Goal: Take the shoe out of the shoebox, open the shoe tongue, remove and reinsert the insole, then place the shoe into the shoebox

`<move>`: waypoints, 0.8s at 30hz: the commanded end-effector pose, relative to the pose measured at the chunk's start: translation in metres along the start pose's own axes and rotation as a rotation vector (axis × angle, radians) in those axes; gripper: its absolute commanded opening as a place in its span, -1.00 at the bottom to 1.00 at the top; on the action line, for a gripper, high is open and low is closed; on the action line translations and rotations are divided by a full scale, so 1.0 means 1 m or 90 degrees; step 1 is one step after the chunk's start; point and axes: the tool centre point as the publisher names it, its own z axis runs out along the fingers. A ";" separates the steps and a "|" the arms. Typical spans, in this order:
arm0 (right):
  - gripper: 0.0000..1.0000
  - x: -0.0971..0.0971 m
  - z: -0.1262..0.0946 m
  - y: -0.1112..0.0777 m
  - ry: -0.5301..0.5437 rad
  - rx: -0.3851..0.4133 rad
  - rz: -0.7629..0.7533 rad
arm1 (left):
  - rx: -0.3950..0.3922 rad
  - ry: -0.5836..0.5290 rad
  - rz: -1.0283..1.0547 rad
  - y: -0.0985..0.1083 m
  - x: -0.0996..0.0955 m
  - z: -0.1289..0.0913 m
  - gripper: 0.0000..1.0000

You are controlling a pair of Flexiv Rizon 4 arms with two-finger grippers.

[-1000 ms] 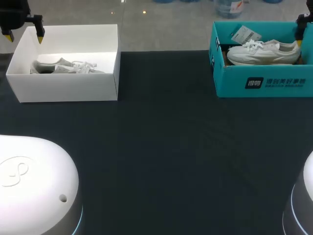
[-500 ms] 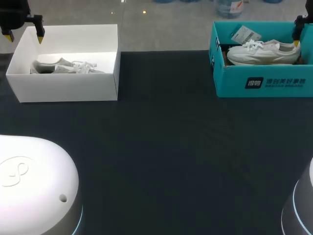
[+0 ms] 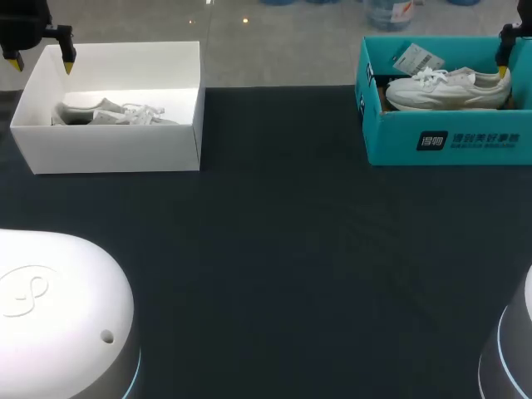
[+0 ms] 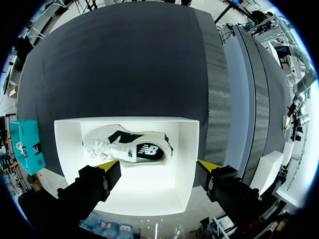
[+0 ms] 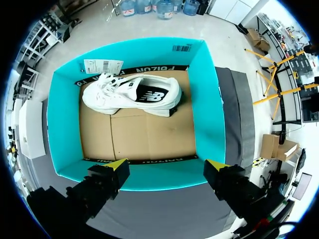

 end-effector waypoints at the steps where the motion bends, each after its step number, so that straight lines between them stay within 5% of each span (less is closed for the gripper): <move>1: 1.00 0.000 0.000 0.000 0.000 0.001 0.000 | -0.002 0.001 0.001 -0.001 0.000 0.000 1.00; 24: 1.00 -0.007 0.032 0.090 -0.022 -0.010 0.017 | -0.002 0.001 0.001 -0.001 0.000 0.000 1.00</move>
